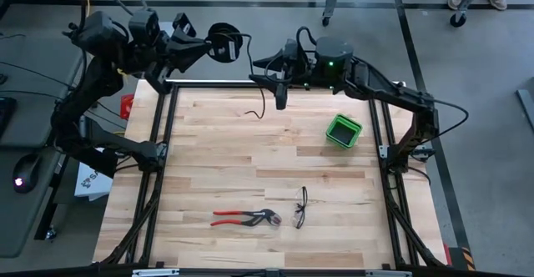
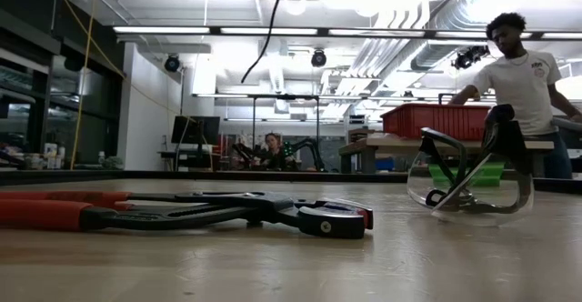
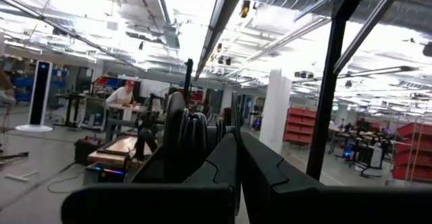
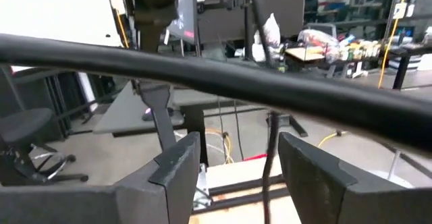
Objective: Coil cords
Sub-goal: Coil the black wire on the black spool
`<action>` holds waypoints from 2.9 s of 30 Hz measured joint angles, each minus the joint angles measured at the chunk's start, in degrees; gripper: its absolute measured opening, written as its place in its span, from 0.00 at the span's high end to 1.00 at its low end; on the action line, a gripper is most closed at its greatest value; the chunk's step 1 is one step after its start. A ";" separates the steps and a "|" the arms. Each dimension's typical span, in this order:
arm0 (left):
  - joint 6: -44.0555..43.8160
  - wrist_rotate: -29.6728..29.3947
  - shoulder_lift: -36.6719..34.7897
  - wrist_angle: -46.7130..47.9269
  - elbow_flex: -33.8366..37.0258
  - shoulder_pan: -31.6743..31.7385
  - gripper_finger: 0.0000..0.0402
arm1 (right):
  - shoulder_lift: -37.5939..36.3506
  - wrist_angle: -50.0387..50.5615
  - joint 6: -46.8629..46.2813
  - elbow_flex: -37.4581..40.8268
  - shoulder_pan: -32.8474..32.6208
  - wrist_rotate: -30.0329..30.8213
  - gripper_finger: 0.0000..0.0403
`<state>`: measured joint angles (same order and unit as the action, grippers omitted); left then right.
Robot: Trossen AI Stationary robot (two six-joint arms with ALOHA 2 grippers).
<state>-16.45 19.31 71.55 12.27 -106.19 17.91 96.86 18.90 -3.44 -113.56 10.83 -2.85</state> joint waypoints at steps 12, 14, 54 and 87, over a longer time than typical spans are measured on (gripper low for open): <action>-1.17 0.09 0.61 -2.85 0.00 0.00 1.00 | -0.02 -0.13 0.70 0.00 -0.85 2.12 0.56; -1.38 0.09 0.83 -3.05 0.00 0.00 1.00 | -0.02 -0.15 0.80 0.00 -1.28 2.10 0.61; -26.89 -8.50 8.68 -13.45 0.02 0.93 1.00 | 5.55 -16.28 3.89 0.00 -9.01 4.36 1.00; -36.92 -10.45 6.91 -7.19 0.02 -1.57 1.00 | 5.68 -19.93 6.40 0.07 -7.98 8.61 1.00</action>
<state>-53.36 8.86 78.46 5.09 -106.17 16.34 102.54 -1.04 2.96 -113.49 2.85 5.76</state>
